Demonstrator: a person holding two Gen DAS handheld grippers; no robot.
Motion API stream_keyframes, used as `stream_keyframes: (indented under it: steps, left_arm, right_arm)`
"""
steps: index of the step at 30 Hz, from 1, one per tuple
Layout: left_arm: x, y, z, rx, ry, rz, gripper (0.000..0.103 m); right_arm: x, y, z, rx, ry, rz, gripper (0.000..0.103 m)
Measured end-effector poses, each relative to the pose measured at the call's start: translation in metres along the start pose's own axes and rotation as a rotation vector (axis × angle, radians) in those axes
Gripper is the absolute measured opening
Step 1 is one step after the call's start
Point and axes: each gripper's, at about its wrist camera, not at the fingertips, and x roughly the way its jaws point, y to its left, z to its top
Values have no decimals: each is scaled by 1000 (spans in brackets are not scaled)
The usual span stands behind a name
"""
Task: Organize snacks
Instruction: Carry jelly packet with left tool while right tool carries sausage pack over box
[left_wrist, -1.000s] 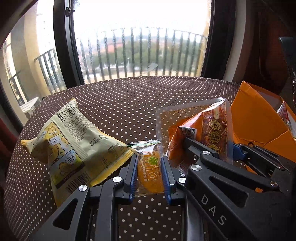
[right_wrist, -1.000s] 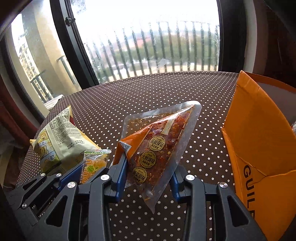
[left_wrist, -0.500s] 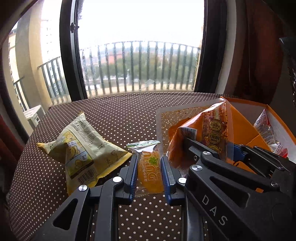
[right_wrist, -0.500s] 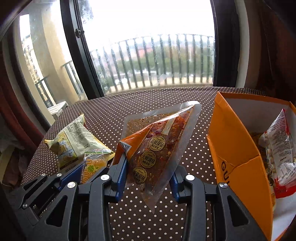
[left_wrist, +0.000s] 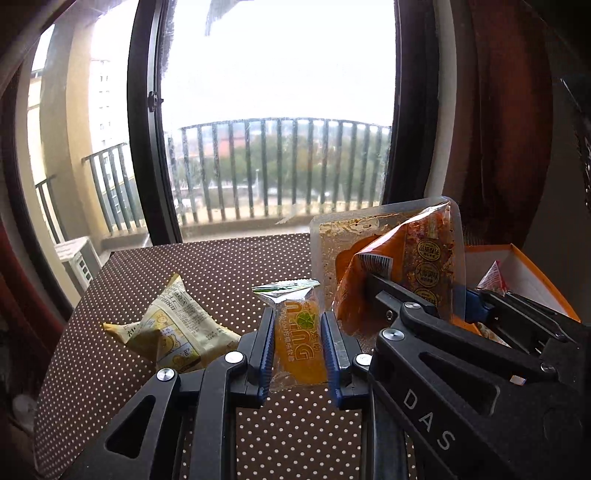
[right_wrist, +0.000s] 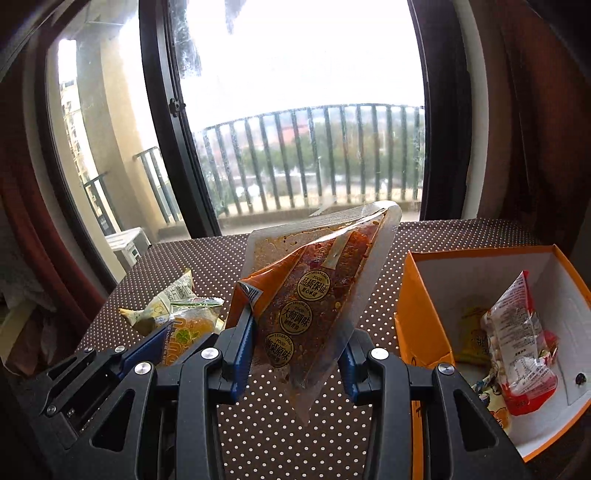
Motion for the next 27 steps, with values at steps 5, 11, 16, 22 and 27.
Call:
stream_keyframes:
  steps: [5, 11, 16, 22, 27]
  left_arm:
    - [-6, -12, 8, 12, -22, -12, 22]
    - [-3, -26, 12, 29, -37, -28, 22]
    - [4, -44, 17, 48, -40, -44, 22]
    - [14, -65, 21, 72, -39, -71, 22]
    - [25, -84, 24, 90, -33, -107, 22]
  right_arm:
    - [-10, -8, 7, 3, -27, -5, 43]
    - [-19, -24, 10, 17, -50, -21, 43]
    - [-26, -45, 10, 34, -62, -35, 43]
    - [-31, -70, 10, 61, -69, -62, 43]
    - [-34, -93, 11, 85, -71, -90, 43]
